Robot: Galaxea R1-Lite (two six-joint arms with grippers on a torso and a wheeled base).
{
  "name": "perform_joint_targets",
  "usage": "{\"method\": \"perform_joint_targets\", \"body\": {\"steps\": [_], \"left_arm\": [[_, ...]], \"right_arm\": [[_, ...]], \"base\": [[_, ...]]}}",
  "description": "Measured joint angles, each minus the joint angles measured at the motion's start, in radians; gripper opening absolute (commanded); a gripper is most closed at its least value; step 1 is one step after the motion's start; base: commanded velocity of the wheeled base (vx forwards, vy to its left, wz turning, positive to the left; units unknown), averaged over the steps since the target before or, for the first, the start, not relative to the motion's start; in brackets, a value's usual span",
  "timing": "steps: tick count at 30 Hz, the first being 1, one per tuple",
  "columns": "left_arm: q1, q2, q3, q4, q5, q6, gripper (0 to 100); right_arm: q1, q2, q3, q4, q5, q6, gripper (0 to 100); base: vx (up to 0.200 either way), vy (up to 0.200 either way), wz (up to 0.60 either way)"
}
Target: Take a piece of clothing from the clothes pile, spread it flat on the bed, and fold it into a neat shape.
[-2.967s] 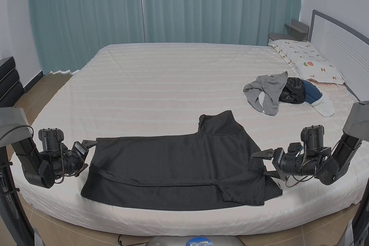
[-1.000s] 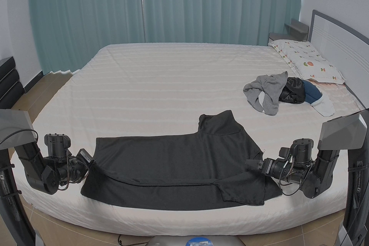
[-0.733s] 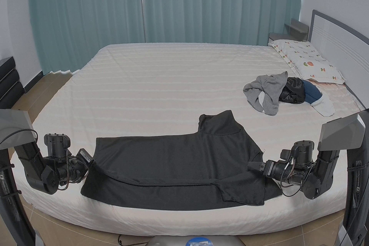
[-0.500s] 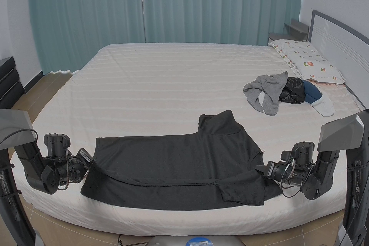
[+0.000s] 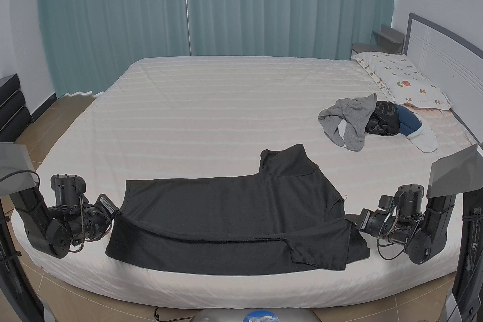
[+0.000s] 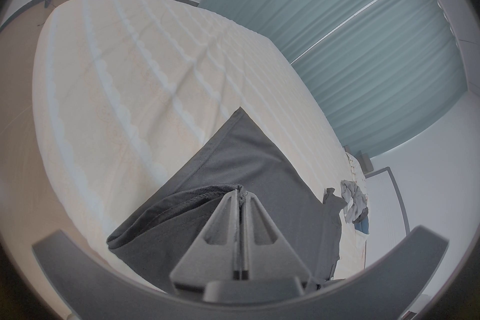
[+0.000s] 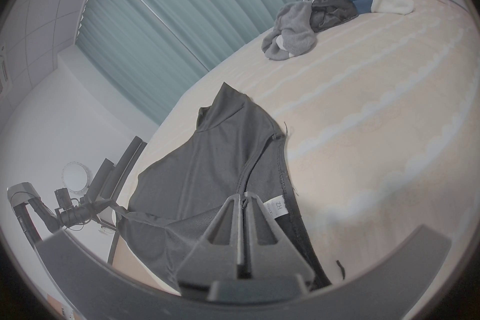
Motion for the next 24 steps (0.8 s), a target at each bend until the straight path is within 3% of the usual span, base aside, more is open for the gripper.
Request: {"method": "perform_joint_targets", "body": {"steps": [13,17,24], "left_arm": [[0.008,-0.158,0.149,0.000,0.000,0.009,0],[0.012,-0.189,0.177,0.005,-0.001,0.013,0],[0.066,-0.244,0.203,0.105,-0.022,0.069,0]], "right_arm": [[-0.024,-0.142,0.210,-0.077,0.055,0.020,0],[-0.032,-0.191,0.252,-0.077,0.100,0.020,0],[-0.050,-0.253,0.308,-0.077,0.138,0.017,0]], "base": [[0.000,0.000,0.00],[0.000,0.000,0.00],[0.000,0.000,0.00]]}}
